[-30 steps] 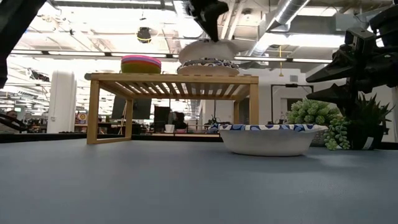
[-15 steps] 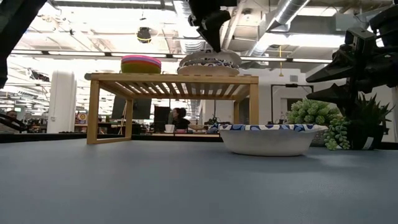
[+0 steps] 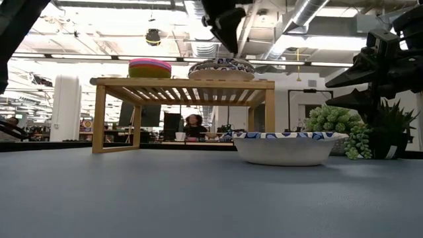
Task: Place and stack bowls onto a shelf
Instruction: Stack the blue patterned bowl on top of the other blue patterned bowl on the shelf
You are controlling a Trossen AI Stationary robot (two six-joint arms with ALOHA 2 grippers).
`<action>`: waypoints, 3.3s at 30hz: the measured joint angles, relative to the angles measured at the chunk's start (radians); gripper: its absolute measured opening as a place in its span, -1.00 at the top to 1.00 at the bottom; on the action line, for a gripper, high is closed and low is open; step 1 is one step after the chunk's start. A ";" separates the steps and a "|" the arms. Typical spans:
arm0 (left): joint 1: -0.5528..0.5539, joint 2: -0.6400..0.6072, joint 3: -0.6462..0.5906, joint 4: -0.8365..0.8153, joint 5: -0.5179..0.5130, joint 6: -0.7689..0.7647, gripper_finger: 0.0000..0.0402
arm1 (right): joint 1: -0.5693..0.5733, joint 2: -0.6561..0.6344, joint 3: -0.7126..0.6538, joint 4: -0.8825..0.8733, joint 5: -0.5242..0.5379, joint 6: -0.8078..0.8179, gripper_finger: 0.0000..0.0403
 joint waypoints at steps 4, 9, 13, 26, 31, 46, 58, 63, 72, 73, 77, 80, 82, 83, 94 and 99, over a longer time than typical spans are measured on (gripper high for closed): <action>-0.020 0.000 0.058 0.003 0.000 0.014 0.29 | 0.000 0.000 0.000 0.000 0.000 0.000 -0.08; -0.061 0.000 0.136 0.006 0.014 0.016 0.19 | 0.000 0.000 0.000 0.000 0.000 0.000 -0.08; -0.096 0.000 0.167 0.008 0.132 -0.030 0.17 | 0.000 0.000 0.000 0.000 0.000 0.002 -0.08; -0.243 0.000 -0.089 0.174 0.298 -0.150 0.17 | 0.000 0.000 0.000 0.000 0.000 0.004 -0.08; -0.285 0.000 -0.270 0.317 0.307 -0.116 0.17 | 0.000 0.000 0.000 0.000 0.000 0.004 -0.08; -0.323 0.000 -0.683 0.695 0.422 -0.065 0.17 | 0.000 0.000 0.000 0.000 0.000 0.006 -0.08; -0.311 0.009 -0.738 0.718 0.405 0.006 0.28 | 0.000 0.000 0.000 0.000 0.000 0.005 -0.08; -0.307 0.028 -0.738 0.748 0.392 0.015 0.41 | 0.000 0.000 0.000 0.000 0.000 0.011 -0.08; -0.304 0.031 -0.739 0.739 0.402 0.011 0.71 | 0.000 0.000 0.000 0.000 -0.001 0.016 -0.08; -0.304 0.031 -0.739 0.740 0.404 0.008 0.76 | 0.000 0.000 0.000 0.000 -0.001 0.019 -0.08; -0.309 0.031 -0.727 0.726 0.409 -0.027 0.96 | 0.000 0.000 0.000 0.000 -0.001 0.021 -0.08; -0.312 0.031 -0.703 0.725 0.443 -0.075 0.98 | 0.000 0.000 0.000 0.000 0.000 0.021 -0.08; -0.316 0.031 -0.675 0.713 0.486 -0.111 0.99 | 0.000 0.000 0.000 0.000 0.000 0.021 -0.08; -0.318 0.031 -0.658 0.706 0.513 -0.125 0.99 | 0.000 0.000 0.000 0.000 0.000 0.021 -0.08; -0.340 0.030 -0.380 0.376 0.588 -0.207 1.00 | 0.000 0.000 0.000 0.000 0.000 0.021 -0.08; -0.337 0.029 -0.258 0.196 0.583 -0.188 1.00 | 0.000 0.000 0.000 0.000 0.000 0.021 -0.08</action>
